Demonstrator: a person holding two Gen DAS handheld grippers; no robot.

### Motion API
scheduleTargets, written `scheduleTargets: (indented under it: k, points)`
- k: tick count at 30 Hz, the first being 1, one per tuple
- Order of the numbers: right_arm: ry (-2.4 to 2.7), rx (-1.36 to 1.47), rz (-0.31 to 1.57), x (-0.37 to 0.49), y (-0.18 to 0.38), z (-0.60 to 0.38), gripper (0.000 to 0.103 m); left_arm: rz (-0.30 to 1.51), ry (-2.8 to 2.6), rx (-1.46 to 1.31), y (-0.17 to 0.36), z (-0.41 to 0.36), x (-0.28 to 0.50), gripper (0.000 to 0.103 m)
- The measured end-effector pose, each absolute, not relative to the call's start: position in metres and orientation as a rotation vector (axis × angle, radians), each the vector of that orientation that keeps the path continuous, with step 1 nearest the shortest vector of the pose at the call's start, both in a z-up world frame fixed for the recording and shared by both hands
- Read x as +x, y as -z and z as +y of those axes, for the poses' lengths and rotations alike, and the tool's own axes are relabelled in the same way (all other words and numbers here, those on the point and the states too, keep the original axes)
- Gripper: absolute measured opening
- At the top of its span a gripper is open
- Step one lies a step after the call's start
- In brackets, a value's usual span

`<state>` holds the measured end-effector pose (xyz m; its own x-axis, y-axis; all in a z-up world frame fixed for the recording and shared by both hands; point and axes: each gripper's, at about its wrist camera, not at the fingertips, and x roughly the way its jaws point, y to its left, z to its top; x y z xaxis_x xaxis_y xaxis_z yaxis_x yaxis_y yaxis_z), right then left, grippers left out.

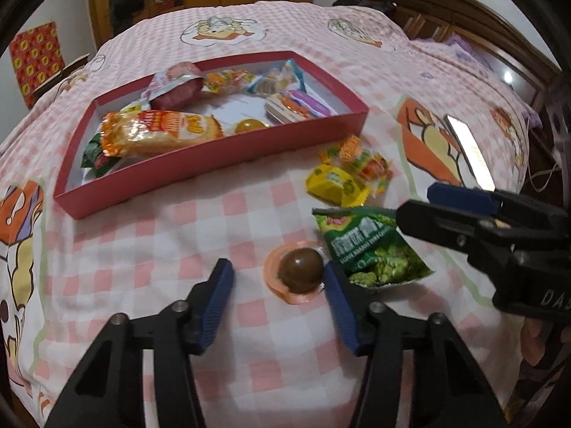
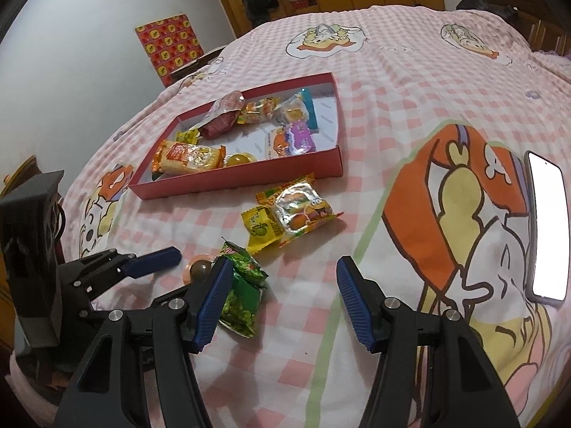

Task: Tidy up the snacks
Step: 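Grasp the brown chocolate ball with the left gripper while the right grasps the green pea pack, then carry the chocolate ball with the left gripper while the right carries the pea pack over the tray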

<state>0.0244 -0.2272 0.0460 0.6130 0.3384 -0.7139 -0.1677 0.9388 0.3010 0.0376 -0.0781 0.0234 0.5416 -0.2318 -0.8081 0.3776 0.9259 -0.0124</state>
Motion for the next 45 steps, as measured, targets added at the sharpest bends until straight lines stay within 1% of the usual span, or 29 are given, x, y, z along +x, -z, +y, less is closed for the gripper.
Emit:
scheduleTargets:
  k: [2, 4, 5, 11, 19, 35, 36, 37, 39, 44, 45]
  points:
    - [-0.294, 0.218, 0.865, 0.024, -0.045, -0.228, 0.062, 0.928, 0.373, 0.181, -0.022, -0.082, 0.038, 0.046]
    - [-0.293, 0.224, 0.866, 0.025, -0.044, -0.229, 0.062, 0.925, 0.382, 0.195, -0.02, -0.085, 0.037, 0.037]
    - [-0.293, 0.226, 0.867, 0.025, -0.044, -0.23, 0.062, 0.923, 0.387, 0.2, -0.019, -0.086, 0.037, 0.036]
    - [-0.3, 0.227, 0.873, 0.024, -0.043, -0.229, 0.062, 0.91, 0.392, 0.175, -0.022, -0.082, 0.036, 0.035]
    - [-0.325, 0.215, 0.875, 0.023, -0.044, -0.219, 0.062, 0.888, 0.344, 0.13, -0.032, -0.059, 0.034, 0.035]
    - [-0.371, 0.202, 0.938, 0.027, -0.028, -0.192, 0.062, 0.889, 0.244, 0.035, -0.035, -0.015, 0.04, 0.035]
    - [-0.369, 0.2, 0.935, 0.027, -0.027, -0.191, 0.058, 0.889, 0.244, 0.032, -0.034, -0.014, 0.04, 0.035]
    - [-0.37, 0.2, 0.934, 0.027, -0.027, -0.19, 0.051, 0.889, 0.244, 0.03, -0.034, -0.014, 0.04, 0.035]
    - [-0.383, 0.207, 0.936, 0.027, -0.026, -0.188, 0.042, 0.889, 0.244, 0.023, -0.034, -0.012, 0.04, 0.035]
    - [-0.385, 0.183, 0.918, 0.023, -0.03, -0.184, 0.037, 0.882, 0.245, 0.007, -0.036, -0.007, 0.039, 0.035]
    - [-0.389, 0.183, 0.914, 0.023, -0.032, -0.183, 0.033, 0.88, 0.245, 0.003, -0.037, -0.007, 0.039, 0.035]
